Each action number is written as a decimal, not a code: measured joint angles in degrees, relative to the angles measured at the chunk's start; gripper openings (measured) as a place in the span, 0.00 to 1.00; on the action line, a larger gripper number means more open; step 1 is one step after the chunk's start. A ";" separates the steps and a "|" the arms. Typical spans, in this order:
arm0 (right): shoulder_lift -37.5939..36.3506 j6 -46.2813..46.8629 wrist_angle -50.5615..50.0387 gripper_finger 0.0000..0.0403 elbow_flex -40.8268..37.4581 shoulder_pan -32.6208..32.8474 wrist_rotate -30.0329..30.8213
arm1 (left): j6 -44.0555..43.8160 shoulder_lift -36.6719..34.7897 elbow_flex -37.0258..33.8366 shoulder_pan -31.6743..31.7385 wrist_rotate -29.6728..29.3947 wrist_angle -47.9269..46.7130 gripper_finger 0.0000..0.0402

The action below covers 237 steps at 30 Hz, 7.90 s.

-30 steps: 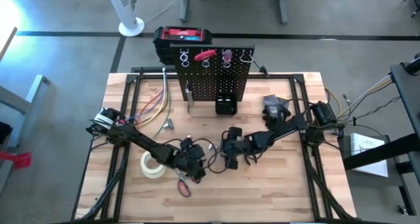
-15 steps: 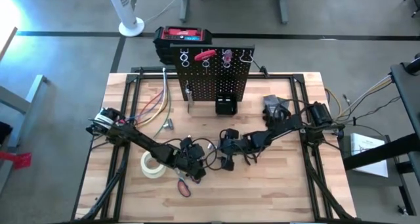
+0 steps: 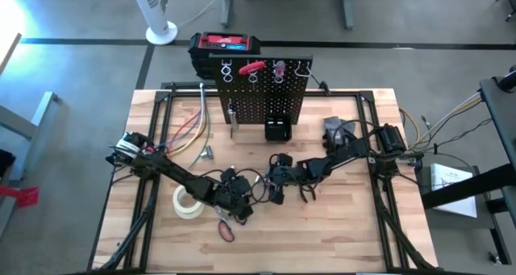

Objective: Hang tools onto peg board
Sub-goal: Put the socket into the black bin on the peg board

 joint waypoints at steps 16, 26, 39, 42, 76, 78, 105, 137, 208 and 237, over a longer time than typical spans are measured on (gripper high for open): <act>-0.56 -1.00 -0.58 0.19 -0.01 0.03 -0.14 | 0.00 0.00 0.00 0.07 0.00 -0.16 0.38; -10.27 -3.45 -3.61 0.21 -0.17 0.04 1.78 | -5.48 -0.07 0.00 0.11 -1.05 -3.27 0.38; -25.16 -9.61 -7.67 0.22 -0.13 -9.60 12.59 | -8.13 -0.02 -0.04 0.41 -3.90 -4.56 0.38; -24.93 -7.75 -7.82 0.27 -0.13 -12.64 12.86 | -8.32 -0.02 -0.04 0.37 -4.04 -4.60 0.38; -39.06 4.35 -26.12 0.57 -0.34 -3.49 18.07 | -0.66 0.53 0.00 6.05 -3.58 11.99 0.45; -39.44 4.38 -26.17 0.56 -0.35 -3.05 18.04 | -1.15 0.57 0.00 6.51 -3.41 12.01 0.45; -39.43 7.07 -29.73 0.48 -0.35 -1.26 18.00 | -4.61 10.05 4.00 9.38 1.66 12.43 0.11; -40.33 19.10 -36.15 0.27 -0.61 16.35 27.06 | 24.46 -6.39 12.83 27.41 6.68 13.18 0.11; 10.33 -0.54 10.47 0.71 7.85 5.35 5.98 | 6.11 -23.78 -19.20 4.48 -4.52 11.01 0.49; -12.78 -13.68 -11.03 0.19 7.81 4.27 20.58 | 4.04 -23.74 -19.52 0.95 -4.37 8.94 0.49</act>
